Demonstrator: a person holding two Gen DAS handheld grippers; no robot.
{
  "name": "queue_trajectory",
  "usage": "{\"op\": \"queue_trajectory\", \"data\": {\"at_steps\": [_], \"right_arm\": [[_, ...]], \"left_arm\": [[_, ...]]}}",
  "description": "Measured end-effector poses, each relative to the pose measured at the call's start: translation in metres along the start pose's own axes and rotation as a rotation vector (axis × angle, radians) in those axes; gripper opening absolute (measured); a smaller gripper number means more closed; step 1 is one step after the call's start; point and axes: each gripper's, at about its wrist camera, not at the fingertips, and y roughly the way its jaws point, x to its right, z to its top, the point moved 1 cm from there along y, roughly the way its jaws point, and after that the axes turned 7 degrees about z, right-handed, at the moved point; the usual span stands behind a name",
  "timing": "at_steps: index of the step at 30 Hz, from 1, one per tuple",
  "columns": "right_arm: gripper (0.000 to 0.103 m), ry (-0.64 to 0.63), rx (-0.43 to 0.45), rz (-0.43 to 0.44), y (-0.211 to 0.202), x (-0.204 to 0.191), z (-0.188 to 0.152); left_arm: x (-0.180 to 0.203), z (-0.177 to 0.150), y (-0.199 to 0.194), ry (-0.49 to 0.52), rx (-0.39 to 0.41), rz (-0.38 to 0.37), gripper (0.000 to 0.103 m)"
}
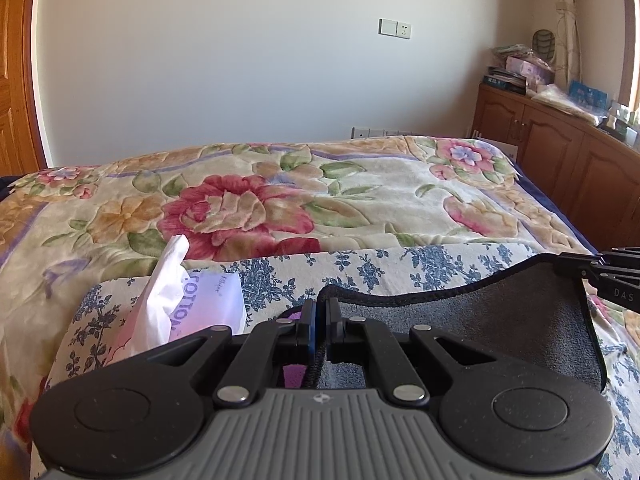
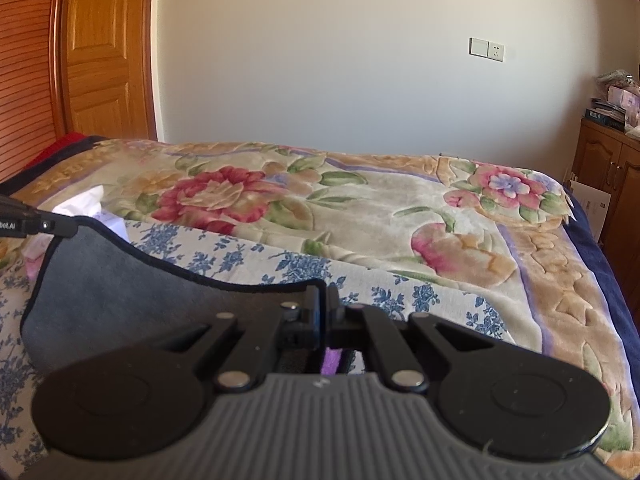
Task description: Fold towel
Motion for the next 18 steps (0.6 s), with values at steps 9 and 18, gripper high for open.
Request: {"op": "queue_trajectory", "data": {"at_steps": [9,18], "right_arm": [[0.003,-0.021,-0.009,-0.022,0.014,0.005,0.000],[0.003,-0.040,-0.014,-0.034,0.026,0.008,-0.001]], "left_arm": [[0.000,0.002,0.014,-0.022,0.006,0.010,0.005],[0.003,0.003,0.027,-0.004,-0.002,0.018,0.005]]}}
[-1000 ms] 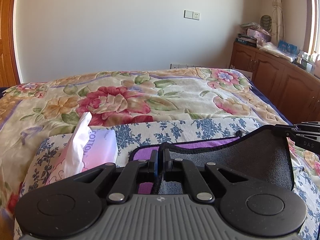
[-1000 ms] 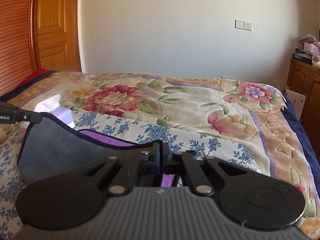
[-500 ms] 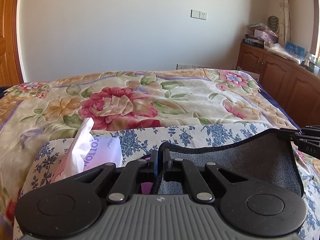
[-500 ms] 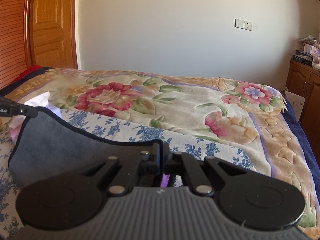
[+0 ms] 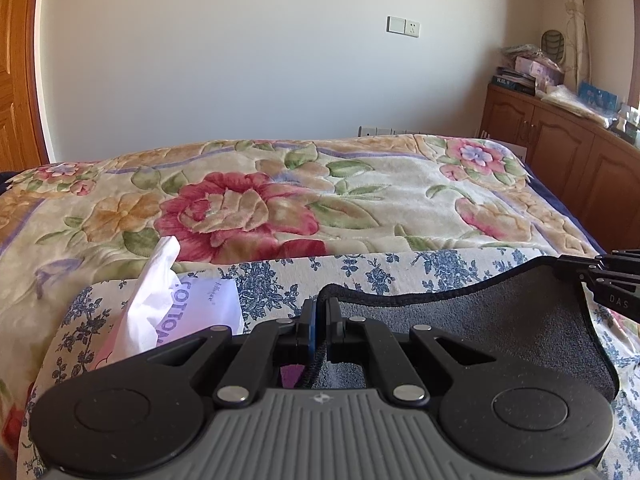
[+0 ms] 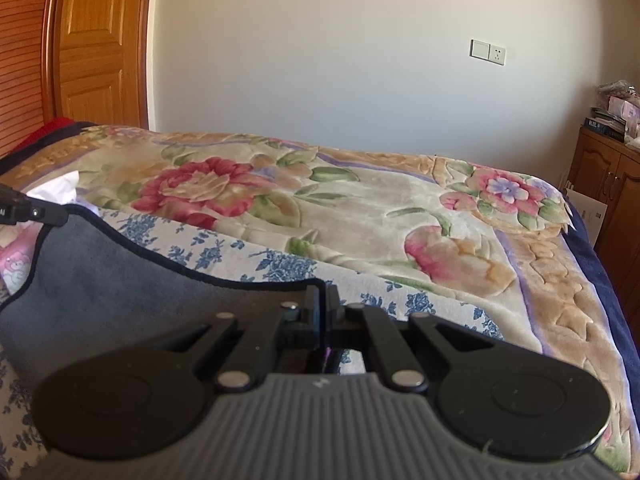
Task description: Fold towel
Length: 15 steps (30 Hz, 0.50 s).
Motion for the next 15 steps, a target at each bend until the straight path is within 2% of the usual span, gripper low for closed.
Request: {"op": "queue_trajectory", "data": {"at_steps": [15], "right_arm": [[0.003,-0.004,-0.029,-0.011,0.023,0.002,-0.010]], "left_arm": [[0.003,-0.004,0.023,0.015,-0.020,0.040,0.005]]}}
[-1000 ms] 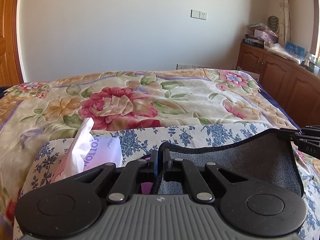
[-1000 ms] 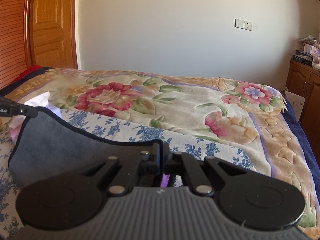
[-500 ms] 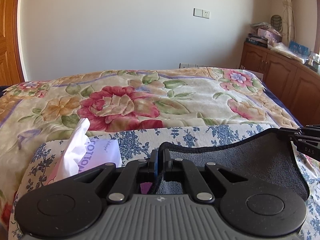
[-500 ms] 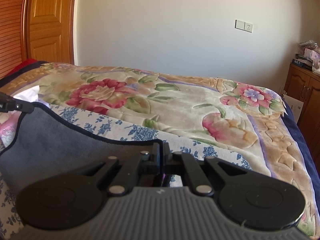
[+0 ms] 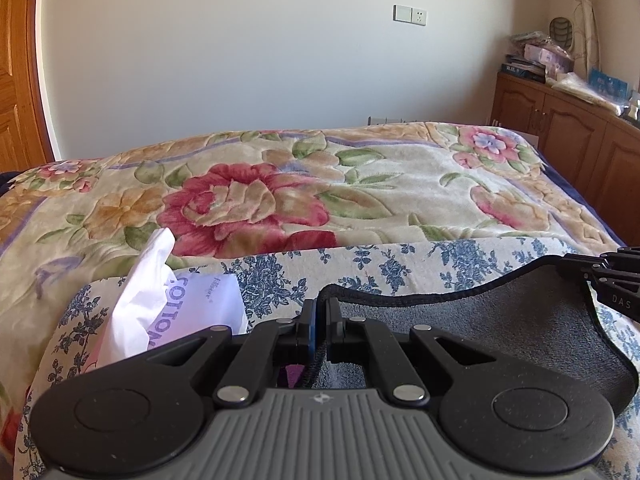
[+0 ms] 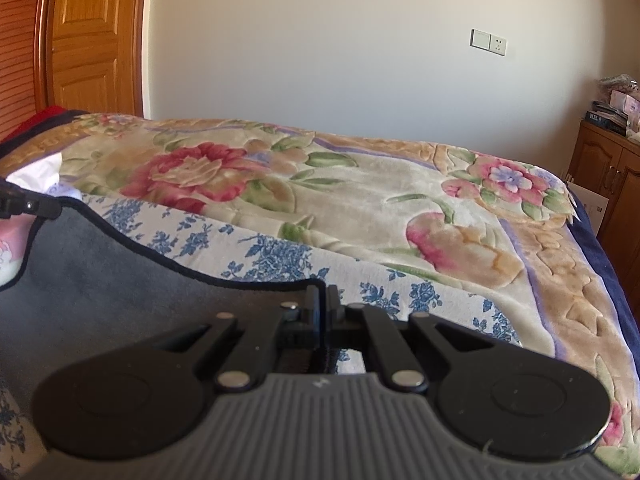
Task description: Fold towel
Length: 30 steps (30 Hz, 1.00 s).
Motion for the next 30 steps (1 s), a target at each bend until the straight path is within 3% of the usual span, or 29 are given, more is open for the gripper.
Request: {"op": "queue_trajectory", "data": {"at_steps": [13,15,17,19,20,25,30], "right_arm": [[0.004,0.047,-0.053,-0.002,0.013,0.006,-0.012],[0.005,0.045,-0.056,-0.005,0.013,0.005,-0.012],[0.017,0.045,-0.054,-0.003,0.013,0.005,-0.012],[0.056,0.050,-0.046,0.009,0.011,0.004,-0.012],[0.062,0.054,-0.035,0.015,0.009,0.003,-0.013],[0.063,0.065,-0.025,0.026,0.005,0.000,-0.014],[0.063,0.072,-0.017,0.037,-0.004,-0.004,-0.014]], "left_arm": [[0.003,-0.010,0.014,0.010,-0.029,0.024,0.008],[0.002,-0.011,0.015,0.001,-0.028,0.028,0.019],[0.003,-0.012,0.014,-0.004,-0.027,0.031,0.052],[0.003,-0.013,0.012,-0.010,-0.009,0.034,0.064],[0.003,-0.014,0.011,-0.012,-0.004,0.039,0.068],[0.006,-0.014,0.004,-0.005,0.023,0.047,0.084],[0.011,-0.014,-0.004,-0.002,0.045,0.047,0.091]]}}
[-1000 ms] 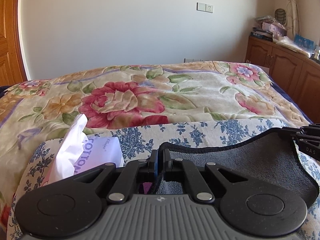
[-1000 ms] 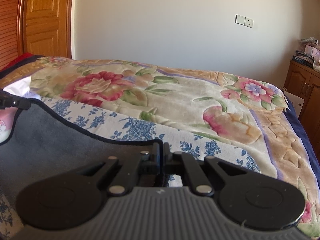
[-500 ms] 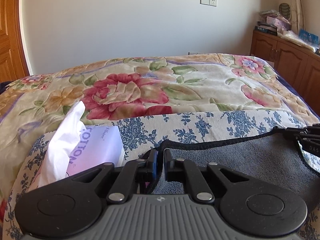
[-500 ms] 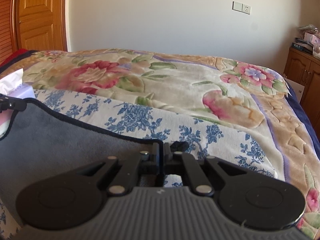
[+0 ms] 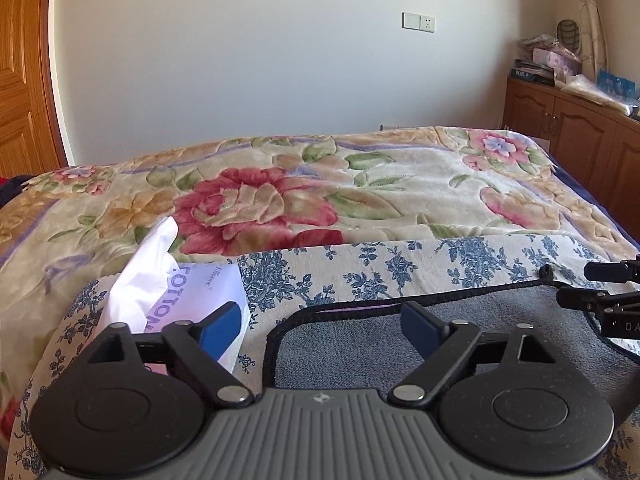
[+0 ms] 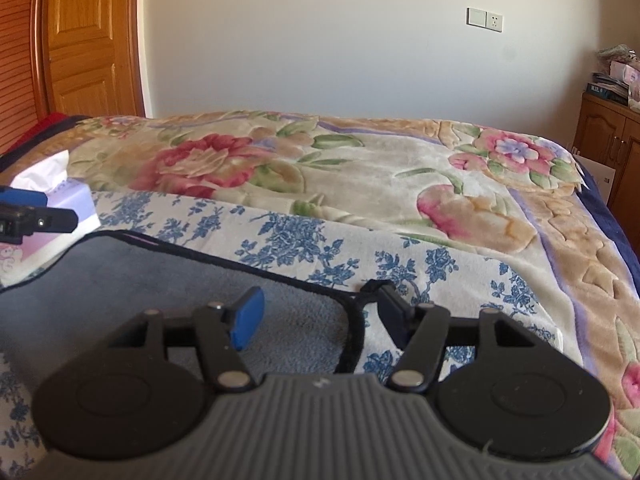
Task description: Fold towel
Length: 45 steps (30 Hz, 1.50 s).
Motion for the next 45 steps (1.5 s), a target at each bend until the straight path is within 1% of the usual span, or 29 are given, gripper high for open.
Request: {"op": "queue_trajectory", "data": {"at_steps": [6,18,21,26,36,45], "right_arm": [[0.064,0.021,0.012,0.009,-0.020,-0.006,-0.001],[0.064,0.056,0.026,0.016,-0.072,-0.028,0.007],[0.064,0.047,0.033,0.019,-0.086,-0.035,0.011],[0.065,0.041,0.054,0.020,-0.108,-0.044,0.017],[0.065,0.033,0.087,0.010,-0.152,-0.057,0.024],[0.065,0.029,0.113,0.019,-0.190,-0.072,0.027]], "left_arm": [[0.004,0.002,-0.018,0.006,0.007,-0.001,0.095],[0.008,0.023,-0.091,0.024,0.052,0.004,0.100],[0.007,0.025,-0.108,0.034,0.062,0.010,0.101],[0.007,0.028,-0.131,0.048,0.054,0.018,0.101],[0.009,0.030,-0.185,0.060,0.086,0.006,0.101],[0.007,0.030,-0.236,0.063,0.123,-0.010,0.101]]}}
